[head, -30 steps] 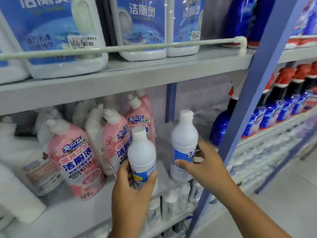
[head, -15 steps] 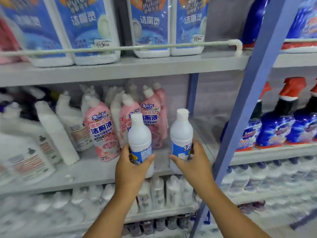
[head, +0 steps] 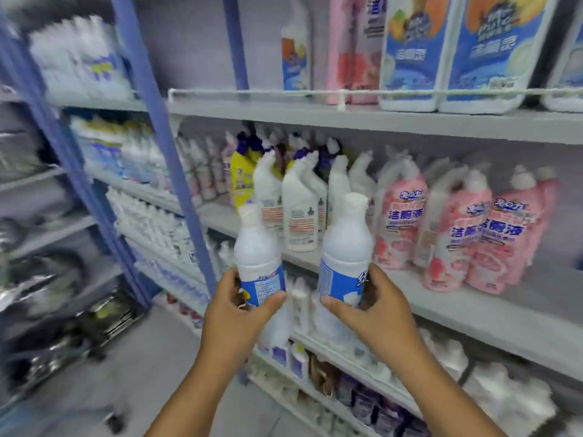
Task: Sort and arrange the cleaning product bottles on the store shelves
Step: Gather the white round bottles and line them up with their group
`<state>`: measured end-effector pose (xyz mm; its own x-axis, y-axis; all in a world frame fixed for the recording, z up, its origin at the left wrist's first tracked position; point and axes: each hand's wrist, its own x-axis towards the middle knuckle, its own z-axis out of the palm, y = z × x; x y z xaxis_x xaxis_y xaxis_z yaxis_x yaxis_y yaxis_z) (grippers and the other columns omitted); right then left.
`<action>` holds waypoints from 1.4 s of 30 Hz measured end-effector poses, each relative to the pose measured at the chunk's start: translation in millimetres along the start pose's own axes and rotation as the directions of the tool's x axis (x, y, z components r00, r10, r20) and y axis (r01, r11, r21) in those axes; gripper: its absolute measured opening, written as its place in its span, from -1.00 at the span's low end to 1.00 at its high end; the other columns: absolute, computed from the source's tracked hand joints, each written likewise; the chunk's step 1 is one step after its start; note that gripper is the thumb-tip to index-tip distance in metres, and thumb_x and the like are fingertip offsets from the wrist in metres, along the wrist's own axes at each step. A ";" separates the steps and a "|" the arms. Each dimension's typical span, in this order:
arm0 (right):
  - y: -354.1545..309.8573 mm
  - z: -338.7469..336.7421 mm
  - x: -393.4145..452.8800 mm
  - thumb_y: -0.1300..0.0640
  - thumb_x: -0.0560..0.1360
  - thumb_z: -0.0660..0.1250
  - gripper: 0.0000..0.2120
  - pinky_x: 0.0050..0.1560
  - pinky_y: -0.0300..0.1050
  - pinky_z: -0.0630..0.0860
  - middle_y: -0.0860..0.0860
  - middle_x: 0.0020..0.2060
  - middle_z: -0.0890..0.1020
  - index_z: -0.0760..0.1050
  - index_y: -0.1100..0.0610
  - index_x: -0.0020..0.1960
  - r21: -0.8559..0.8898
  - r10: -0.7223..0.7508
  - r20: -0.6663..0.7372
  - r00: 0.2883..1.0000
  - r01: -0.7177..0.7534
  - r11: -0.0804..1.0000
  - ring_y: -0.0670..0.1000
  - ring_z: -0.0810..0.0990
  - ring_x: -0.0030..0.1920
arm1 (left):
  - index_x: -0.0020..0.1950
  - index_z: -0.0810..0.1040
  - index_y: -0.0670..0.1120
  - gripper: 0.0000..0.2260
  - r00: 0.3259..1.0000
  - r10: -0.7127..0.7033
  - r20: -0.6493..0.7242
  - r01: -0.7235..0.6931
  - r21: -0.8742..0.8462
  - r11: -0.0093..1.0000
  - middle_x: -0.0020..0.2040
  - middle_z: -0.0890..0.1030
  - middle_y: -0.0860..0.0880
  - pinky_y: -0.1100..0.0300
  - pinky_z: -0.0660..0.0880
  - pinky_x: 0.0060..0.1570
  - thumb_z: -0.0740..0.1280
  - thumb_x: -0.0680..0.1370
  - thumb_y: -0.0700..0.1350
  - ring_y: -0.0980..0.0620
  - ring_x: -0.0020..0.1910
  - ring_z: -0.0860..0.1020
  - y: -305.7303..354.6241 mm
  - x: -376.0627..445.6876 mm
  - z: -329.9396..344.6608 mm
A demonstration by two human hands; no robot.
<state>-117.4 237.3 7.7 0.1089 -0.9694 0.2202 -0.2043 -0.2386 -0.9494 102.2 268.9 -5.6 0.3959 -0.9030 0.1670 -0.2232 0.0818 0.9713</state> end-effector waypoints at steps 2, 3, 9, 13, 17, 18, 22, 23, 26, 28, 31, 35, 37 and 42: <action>-19.5 41.8 13.5 0.05 0.36 0.63 -0.50 -0.10 -0.39 0.57 -0.35 0.01 0.67 0.52 -0.20 0.21 0.011 -0.030 0.052 0.998 0.030 1.000 -0.29 0.65 0.00 | 0.15 0.56 0.15 -0.55 0.997 0.029 -0.068 -0.030 -0.008 1.000 -0.05 0.70 0.27 0.33 0.58 -0.18 0.63 0.37 -0.14 0.22 -0.09 0.68 -0.5 13.7 -45.8; -29.2 62.8 20.4 0.08 0.36 0.62 -0.52 -0.13 -0.42 0.55 -0.35 -0.02 0.67 0.52 -0.18 0.18 0.017 -0.041 0.072 0.997 0.040 0.999 -0.29 0.65 -0.03 | 0.16 0.57 0.13 -0.55 0.994 0.042 -0.099 -0.043 -0.011 0.999 -0.06 0.70 0.27 0.37 0.56 -0.21 0.63 0.37 -0.15 0.23 -0.11 0.68 -0.7 22.0 -69.4; -87.6 199.4 64.3 0.10 0.36 0.62 -0.53 -0.16 -0.47 0.53 -0.38 -0.06 0.68 0.54 -0.18 0.17 0.067 -0.115 0.136 0.984 0.107 0.992 -0.36 0.63 -0.05 | 0.26 0.58 0.12 -0.52 0.979 0.124 -0.160 -0.125 0.004 0.992 0.08 0.72 0.15 0.18 0.63 -0.01 0.61 0.40 -0.11 0.14 0.02 0.69 0.8 91.4 -219.1; -130.0 281.1 95.8 0.07 0.36 0.61 -0.51 -0.07 -0.44 0.57 -0.37 0.00 0.68 0.54 -0.20 0.21 0.082 -0.166 0.136 0.977 0.156 0.984 -0.34 0.63 0.02 | 0.19 0.58 0.20 -0.56 0.967 0.192 -0.167 -0.189 0.034 0.981 0.01 0.72 0.20 0.26 0.61 -0.08 0.60 0.40 -0.12 0.18 -0.04 0.69 14.2 147.2 -299.7; -154.5 322.5 121.0 0.08 0.35 0.61 -0.52 -0.11 -0.33 0.61 -0.33 -0.01 0.70 0.56 -0.18 0.20 0.094 -0.184 0.114 0.976 0.174 0.980 -0.28 0.66 0.00 | 0.18 0.56 0.22 -0.57 0.964 0.232 -0.128 -0.229 0.039 0.973 -0.01 0.71 0.26 0.41 0.56 -0.16 0.59 0.41 -0.09 0.25 -0.06 0.68 25.2 192.7 -340.2; -159.0 331.5 129.0 0.07 0.35 0.61 -0.52 -0.09 -0.27 0.62 -0.32 -0.01 0.71 0.56 -0.18 0.20 0.092 -0.186 0.102 0.977 0.177 0.980 -0.26 0.68 -0.01 | 0.19 0.56 0.22 -0.57 0.963 0.240 -0.120 -0.237 0.033 0.971 -0.01 0.71 0.26 0.43 0.55 -0.16 0.59 0.41 -0.08 0.25 -0.06 0.68 26.9 206.3 -347.9; -174.4 360.2 166.3 -0.02 0.26 0.58 -0.48 -0.11 -0.32 0.61 -0.26 0.00 0.72 0.58 -0.11 0.20 0.098 -0.237 0.105 0.966 0.227 0.969 -0.23 0.69 -0.01 | 0.27 0.56 0.16 -0.55 0.957 0.264 -0.120 -0.266 -0.002 0.964 0.03 0.72 0.22 0.39 0.59 -0.14 0.57 0.42 -0.04 0.22 -0.02 0.69 31.1 262.6 -366.1; -176.9 365.5 177.3 -0.02 0.24 0.58 -0.48 -0.12 -0.37 0.59 -0.25 -0.01 0.73 0.59 -0.09 0.20 0.107 -0.254 0.103 0.962 0.243 0.964 -0.24 0.69 -0.02 | 0.27 0.57 0.16 -0.56 0.953 0.273 -0.129 -0.276 -0.011 0.961 0.03 0.72 0.22 0.38 0.60 -0.13 0.57 0.42 -0.04 0.22 -0.02 0.69 32.8 276.4 -367.5; -182.8 379.3 213.2 0.12 0.31 0.60 -0.54 -0.15 -0.43 0.56 -0.25 -0.04 0.73 0.60 -0.04 0.18 0.117 -0.293 0.123 0.948 0.280 0.953 -0.25 0.70 -0.06 | 0.21 0.58 0.18 -0.59 0.939 0.305 -0.157 -0.311 -0.014 0.950 0.00 0.72 0.24 0.29 0.63 -0.09 0.57 0.40 0.00 0.22 -0.04 0.69 37.6 316.0 -370.5; -189.2 388.9 239.9 0.13 0.33 0.61 -0.56 -0.15 -0.39 0.57 -0.24 -0.06 0.74 0.60 -0.06 0.16 0.116 -0.311 0.117 0.943 0.298 0.948 -0.22 0.70 -0.07 | 0.22 0.58 0.18 -0.54 0.933 0.317 -0.173 -0.325 -0.019 0.946 0.01 0.72 0.22 0.24 0.61 -0.07 0.55 0.34 0.09 0.20 -0.04 0.69 44.7 340.2 -372.6; -201.9 407.2 280.4 0.04 0.30 0.62 -0.54 -0.04 -0.20 0.64 -0.22 -0.03 0.74 0.60 -0.12 0.16 0.123 -0.330 0.097 0.939 0.318 0.940 -0.16 0.71 -0.02 | 0.21 0.58 0.20 -0.51 0.923 0.340 -0.183 -0.347 -0.008 0.938 0.02 0.72 0.20 0.18 0.59 -0.03 0.53 0.29 0.15 0.17 -0.03 0.69 56.0 376.9 -378.8; -229.4 432.2 329.5 0.05 0.36 0.60 -0.61 0.09 -0.07 0.65 -0.18 0.00 0.74 0.61 -0.08 0.16 0.149 -0.368 0.098 0.925 0.352 0.924 -0.13 0.71 0.01 | 0.19 0.61 0.13 -0.61 0.904 0.381 -0.192 -0.390 -0.007 0.921 0.01 0.73 0.18 0.19 0.61 -0.03 0.54 0.39 0.06 0.16 -0.02 0.70 75.3 428.2 -389.6; -247.1 441.8 354.9 0.04 0.38 0.59 -0.65 0.09 -0.06 0.65 -0.18 -0.02 0.74 0.61 -0.07 0.13 0.141 -0.394 0.084 0.915 0.381 0.914 -0.12 0.71 0.01 | 0.21 0.62 0.10 -0.65 0.893 0.406 -0.195 -0.422 -0.043 0.906 0.01 0.73 0.18 0.33 0.59 -0.14 0.52 0.44 0.03 0.18 -0.03 0.70 88.0 456.2 -391.9; -286.0 465.1 417.2 -0.03 0.38 0.59 -0.68 -0.15 -0.34 0.59 -0.21 -0.08 0.73 0.62 -0.07 0.09 0.063 -0.432 -0.019 0.902 0.432 0.899 -0.19 0.70 -0.10 | 0.23 0.60 0.12 -0.70 0.868 0.476 -0.143 -0.492 -0.108 0.864 0.05 0.73 0.14 0.20 0.62 -0.04 0.49 0.51 0.05 0.14 0.01 0.70 114.2 535.9 -394.5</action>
<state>438.9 -71.8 266.9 0.1680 -0.7720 0.6131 -0.0758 -0.6302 -0.7727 640.2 -39.2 261.6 0.3648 -0.6842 0.6315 -0.2910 0.5605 0.7754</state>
